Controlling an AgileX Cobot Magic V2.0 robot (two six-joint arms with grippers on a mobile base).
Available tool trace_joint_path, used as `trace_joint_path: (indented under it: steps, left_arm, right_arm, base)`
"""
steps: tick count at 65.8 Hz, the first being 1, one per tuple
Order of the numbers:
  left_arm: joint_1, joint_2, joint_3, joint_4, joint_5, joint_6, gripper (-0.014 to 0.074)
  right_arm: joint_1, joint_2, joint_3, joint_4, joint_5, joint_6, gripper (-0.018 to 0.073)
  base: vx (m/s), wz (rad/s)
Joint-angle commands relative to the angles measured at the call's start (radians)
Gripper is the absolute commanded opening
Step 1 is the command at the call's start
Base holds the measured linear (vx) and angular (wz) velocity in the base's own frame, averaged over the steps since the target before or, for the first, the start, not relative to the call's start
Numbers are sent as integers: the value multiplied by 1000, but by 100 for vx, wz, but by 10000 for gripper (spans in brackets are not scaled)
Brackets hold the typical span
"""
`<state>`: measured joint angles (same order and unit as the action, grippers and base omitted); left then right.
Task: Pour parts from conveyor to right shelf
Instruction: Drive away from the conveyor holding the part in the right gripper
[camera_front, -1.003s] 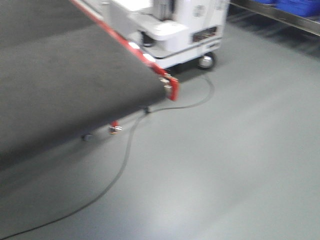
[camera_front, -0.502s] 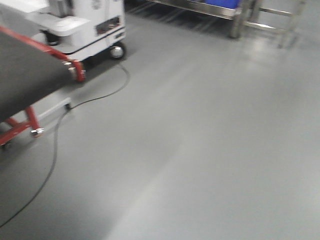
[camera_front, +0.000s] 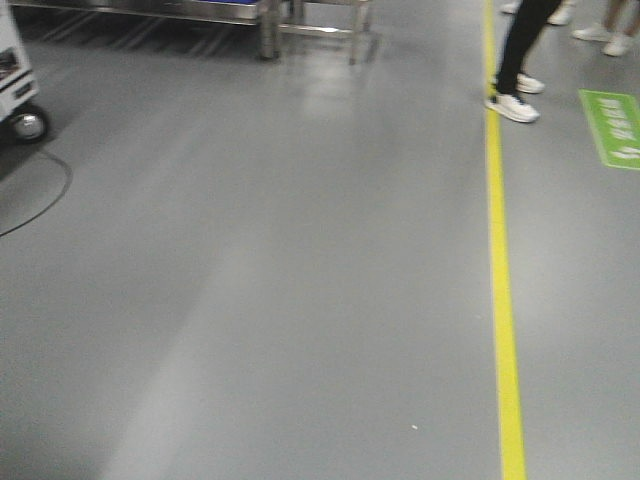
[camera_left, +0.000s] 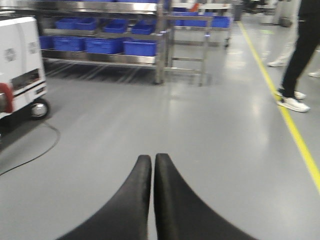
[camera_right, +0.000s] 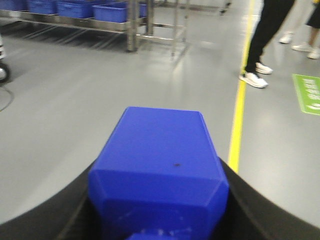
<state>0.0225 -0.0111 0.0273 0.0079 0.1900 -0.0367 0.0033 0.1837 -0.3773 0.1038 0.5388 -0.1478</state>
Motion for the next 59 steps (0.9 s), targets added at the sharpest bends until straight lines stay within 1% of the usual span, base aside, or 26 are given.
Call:
trace_joint_path:
  steps: [1, 11, 21, 40, 59]
  left_arm:
    - [3, -14, -19, -8, -72, -8, -6]
    - [3, -14, -19, -8, -72, -8, -6]
    - [3, -14, -19, -8, -72, -8, -6]
    - [3, -14, -19, -8, -72, -8, -6]
    - [3, -14, -19, -8, -72, -8, -6]
  right_arm:
    - [-5, 21, -27, -3, -80, -1, -5]
    - [-5, 21, -27, -2, -73, -1, -5]
    - [-5, 21, -27, -2, -72, -1, -5]
    - [-5, 21, -27, -2, -72, -1, -5]
    - [-5, 21, -27, -2, -72, -1, -5]
  base:
    - [-15, -64]
    - [-13, -52]
    - [-7, -29]
    - [3, -5]
    - [13, 0]
